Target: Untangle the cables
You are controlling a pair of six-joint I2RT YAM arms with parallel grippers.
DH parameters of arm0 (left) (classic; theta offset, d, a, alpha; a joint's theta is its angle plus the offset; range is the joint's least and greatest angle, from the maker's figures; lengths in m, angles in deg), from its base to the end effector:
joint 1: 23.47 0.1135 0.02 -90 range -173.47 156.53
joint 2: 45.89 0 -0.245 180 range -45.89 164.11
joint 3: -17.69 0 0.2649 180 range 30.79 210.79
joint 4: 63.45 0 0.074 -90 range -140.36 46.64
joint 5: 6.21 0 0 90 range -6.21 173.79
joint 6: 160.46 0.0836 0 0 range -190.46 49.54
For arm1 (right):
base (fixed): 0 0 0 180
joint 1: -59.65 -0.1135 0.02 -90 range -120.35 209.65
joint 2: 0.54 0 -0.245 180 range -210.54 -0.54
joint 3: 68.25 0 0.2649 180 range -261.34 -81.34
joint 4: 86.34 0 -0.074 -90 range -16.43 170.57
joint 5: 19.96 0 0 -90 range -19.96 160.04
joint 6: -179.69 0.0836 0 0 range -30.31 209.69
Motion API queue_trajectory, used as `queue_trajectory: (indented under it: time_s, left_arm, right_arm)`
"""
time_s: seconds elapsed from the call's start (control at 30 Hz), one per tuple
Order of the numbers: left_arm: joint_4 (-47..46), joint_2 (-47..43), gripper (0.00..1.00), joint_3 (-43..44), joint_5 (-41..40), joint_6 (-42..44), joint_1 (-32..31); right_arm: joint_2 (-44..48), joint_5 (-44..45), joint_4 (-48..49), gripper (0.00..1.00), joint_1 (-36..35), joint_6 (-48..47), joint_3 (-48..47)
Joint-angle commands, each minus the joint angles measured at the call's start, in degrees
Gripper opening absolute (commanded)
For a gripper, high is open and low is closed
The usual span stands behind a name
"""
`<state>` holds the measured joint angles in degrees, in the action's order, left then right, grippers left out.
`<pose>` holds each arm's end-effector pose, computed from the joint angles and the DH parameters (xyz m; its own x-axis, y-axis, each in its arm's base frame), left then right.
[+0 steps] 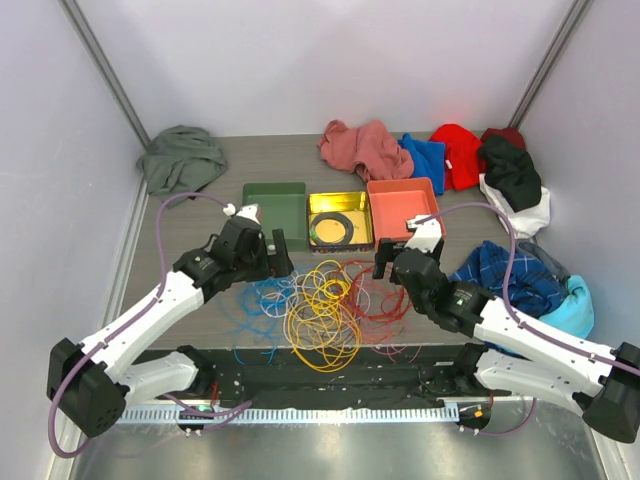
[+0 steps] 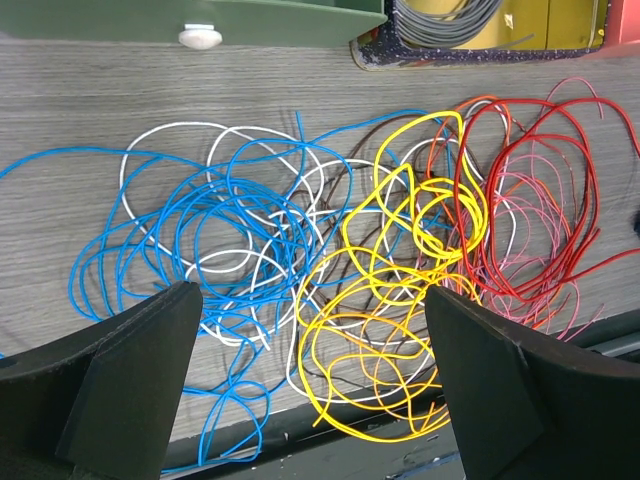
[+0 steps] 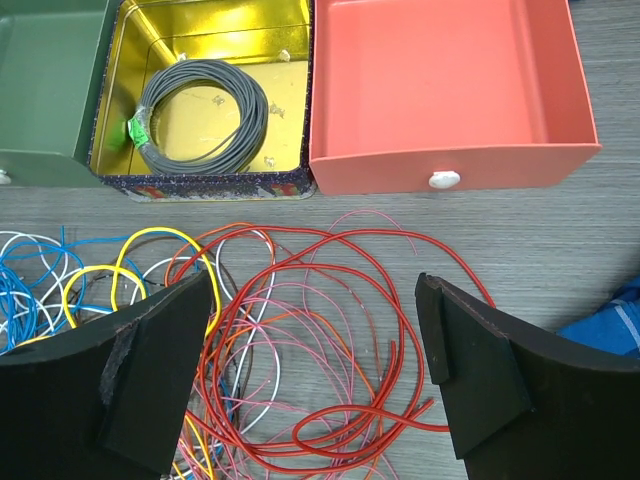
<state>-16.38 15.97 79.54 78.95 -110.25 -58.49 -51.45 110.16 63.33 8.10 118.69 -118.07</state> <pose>0.2305 -0.1529 0.2143 -0.7967 -0.2204 -0.5628 0.0194 0.9213 -0.3883 0.1964 0.1608 0.2267 -0.4081 0.0822 -0.9092 -0.0676 0.9905 0.1199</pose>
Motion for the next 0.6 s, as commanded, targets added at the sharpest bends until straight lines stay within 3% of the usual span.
queue_trajectory:
  time_s: [0.0, 0.3, 0.57]
  left_arm:
    - [-3.0, 0.4, 1.0, -0.1, 1.5, 1.7, -1.1]
    - [-3.4, 6.0, 0.97, 2.0, -0.4, 2.2, -7.3]
    - [-3.9, 15.4, 0.88, 5.0, -4.6, 1.5, -11.9]
  right_arm:
    - [1.3, 1.0, 0.7, 0.91, 0.0, 1.8, 0.0]
    - [1.8, 1.1, 0.8, 0.91, 0.0, 2.1, 1.1]
    - [3.6, 1.3, -0.2, 0.9, 0.0, 3.0, 2.5]
